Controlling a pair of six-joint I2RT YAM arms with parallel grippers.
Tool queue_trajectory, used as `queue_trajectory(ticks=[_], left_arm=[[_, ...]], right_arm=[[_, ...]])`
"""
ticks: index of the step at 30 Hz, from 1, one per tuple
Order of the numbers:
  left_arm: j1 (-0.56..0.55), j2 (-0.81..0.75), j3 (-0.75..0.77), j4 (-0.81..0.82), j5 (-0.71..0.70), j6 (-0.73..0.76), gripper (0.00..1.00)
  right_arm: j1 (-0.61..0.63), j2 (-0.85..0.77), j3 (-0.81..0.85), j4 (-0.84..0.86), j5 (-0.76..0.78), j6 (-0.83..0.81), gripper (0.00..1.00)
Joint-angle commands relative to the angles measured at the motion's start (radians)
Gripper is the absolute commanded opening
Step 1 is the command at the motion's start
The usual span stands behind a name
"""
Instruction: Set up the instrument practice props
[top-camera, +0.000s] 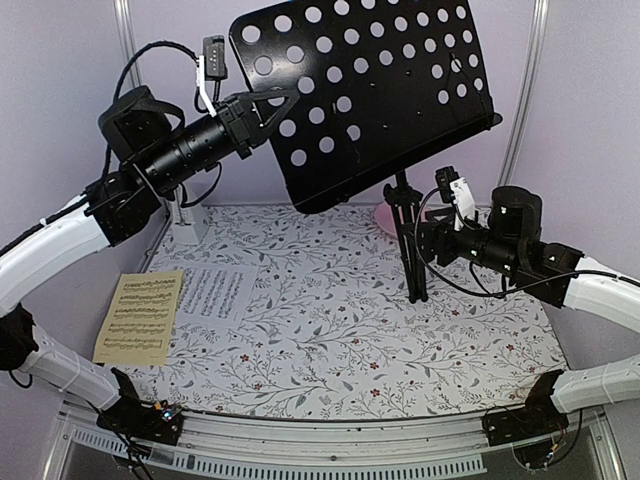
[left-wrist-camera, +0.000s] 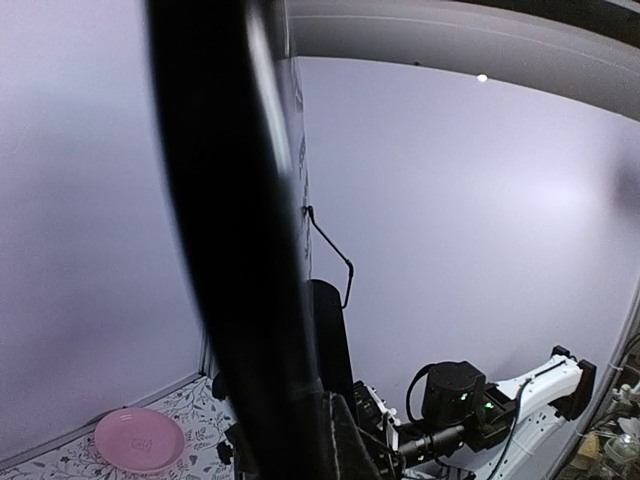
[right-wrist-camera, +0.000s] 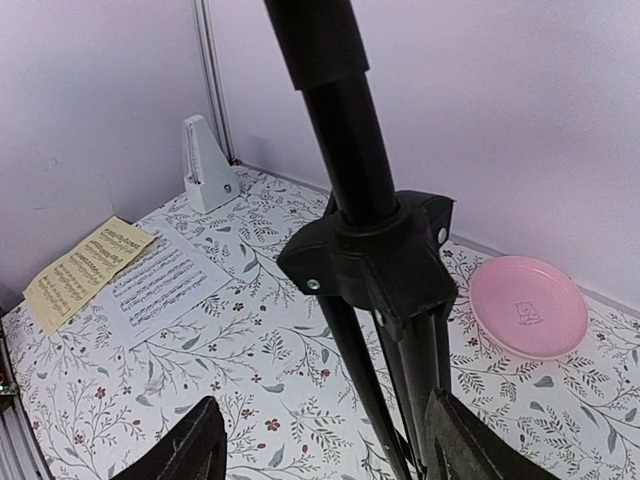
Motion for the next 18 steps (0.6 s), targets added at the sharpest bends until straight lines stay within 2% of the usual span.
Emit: queue_trajectory(ticks=[1,6,10,18], left_arm=[[0.015,-0.032,0.092,0.192,-0.002,0.040,0.00],[0.014,-0.024,0.105,0.192,0.007,0.040,0.00],[0.015,-0.019,0.108,0.192,0.012,0.038,0.00],[0.014,0.002,0.136,0.185,0.015,0.039,0.00]], right_arm=[[-0.062,-0.007,-0.017,0.053,0.017,-0.025,0.69],[-0.210,0.018,-0.029,0.099,-0.201,-0.006,0.69],[-0.250,0.101,0.027,0.100,-0.373,-0.032,0.68],[-0.249,0.140,0.076,0.091,-0.475,-0.090,0.66]])
